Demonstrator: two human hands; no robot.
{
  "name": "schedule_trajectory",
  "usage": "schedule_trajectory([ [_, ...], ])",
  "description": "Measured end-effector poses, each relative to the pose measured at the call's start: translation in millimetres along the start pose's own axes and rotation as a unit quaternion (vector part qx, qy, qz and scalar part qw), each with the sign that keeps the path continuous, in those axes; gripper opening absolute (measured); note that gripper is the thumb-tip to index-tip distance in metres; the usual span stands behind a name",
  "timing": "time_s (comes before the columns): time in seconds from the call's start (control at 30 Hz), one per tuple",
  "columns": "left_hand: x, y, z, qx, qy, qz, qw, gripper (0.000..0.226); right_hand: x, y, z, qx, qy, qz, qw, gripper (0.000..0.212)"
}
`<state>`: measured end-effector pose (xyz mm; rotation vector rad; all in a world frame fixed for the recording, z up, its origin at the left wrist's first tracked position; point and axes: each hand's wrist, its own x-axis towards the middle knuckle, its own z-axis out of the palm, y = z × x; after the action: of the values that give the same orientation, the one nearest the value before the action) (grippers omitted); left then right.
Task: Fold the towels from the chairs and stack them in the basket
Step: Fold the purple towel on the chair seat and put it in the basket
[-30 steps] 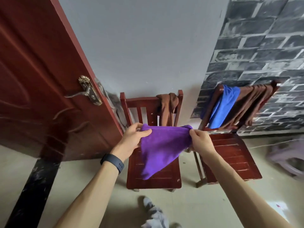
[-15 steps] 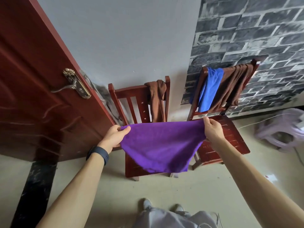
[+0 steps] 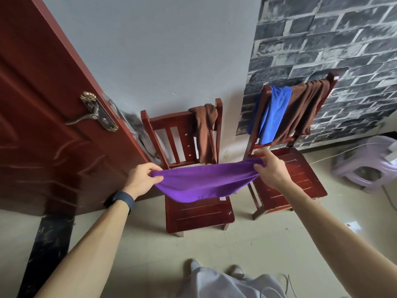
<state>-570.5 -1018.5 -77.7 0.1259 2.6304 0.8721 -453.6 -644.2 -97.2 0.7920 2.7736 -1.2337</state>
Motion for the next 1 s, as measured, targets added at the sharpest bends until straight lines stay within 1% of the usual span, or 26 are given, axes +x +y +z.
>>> schedule_trajectory([
  [0.07, 1, -6, 4, 0.025, 0.031, 0.016, 0.999, 0.015, -1, -2, 8, -0.081, 0.036, -0.052, 0.995, 0.026],
  [0.1, 2, -10, 6, 0.037, 0.042, 0.023, 0.998, 0.012, -2, -1, 12, -0.107, 0.047, -0.063, 0.991, 0.021],
  [0.17, 2, -22, 13, 0.070, 0.052, 0.036, 0.996, 0.010, -1, 4, 22, -0.112, 0.051, -0.052, 0.991, 0.022],
  [0.23, 0, -40, 21, 0.110, 0.039, 0.030, 0.993, 0.010, -3, 14, 35, -0.102, 0.046, -0.047, 0.993, 0.023],
  [0.3, -6, -58, 30, 0.173, 0.022, 0.027, 0.984, 0.016, -10, 27, 50, -0.124, 0.035, -0.052, 0.990, 0.025],
  [0.37, -14, -78, 44, 0.232, -0.001, 0.050, 0.971, 0.023, -21, 45, 66, -0.164, 0.007, -0.041, 0.986, 0.026],
  [0.43, -22, -99, 57, 0.267, -0.050, 0.062, 0.960, 0.028, -33, 63, 82, -0.204, -0.031, -0.040, 0.978, 0.023],
  [0.47, -25, -108, 62, 0.280, -0.081, 0.056, 0.955, 0.030, -40, 70, 88, -0.216, -0.041, -0.049, 0.974, 0.024],
  [0.53, -28, -123, 67, 0.289, -0.129, 0.046, 0.947, 0.032, -49, 83, 100, -0.218, -0.042, -0.064, 0.973, 0.032],
  [0.6, -26, -132, 68, 0.290, -0.144, 0.038, 0.946, 0.033, -49, 90, 109, -0.204, -0.030, -0.060, 0.977, 0.034],
  [0.67, -14, -137, 69, 0.281, -0.126, 0.017, 0.951, 0.034, -39, 87, 118, -0.195, -0.027, -0.046, 0.979, 0.029],
  [0.7, -4, -139, 71, 0.263, -0.115, 0.005, 0.958, 0.035, -30, 85, 123, -0.192, -0.028, -0.034, 0.980, 0.031],
  [0.77, 23, -144, 81, 0.202, -0.098, -0.034, 0.974, 0.035, -5, 84, 139, -0.185, -0.029, 0.022, 0.982, 0.034],
  [0.83, 55, -149, 100, 0.140, -0.084, -0.075, 0.984, 0.033, 23, 87, 161, -0.160, -0.012, 0.088, 0.983, 0.030],
  [0.93, 102, -164, 140, 0.037, -0.064, -0.140, 0.987, 0.031, 67, 95, 204, -0.064, -0.007, 0.166, 0.984, 0.017],
  [1.0, 135, -180, 168, -0.018, -0.047, -0.172, 0.984, 0.029, 97, 106, 231, 0.018, -0.007, 0.212, 0.977, 0.015],
])
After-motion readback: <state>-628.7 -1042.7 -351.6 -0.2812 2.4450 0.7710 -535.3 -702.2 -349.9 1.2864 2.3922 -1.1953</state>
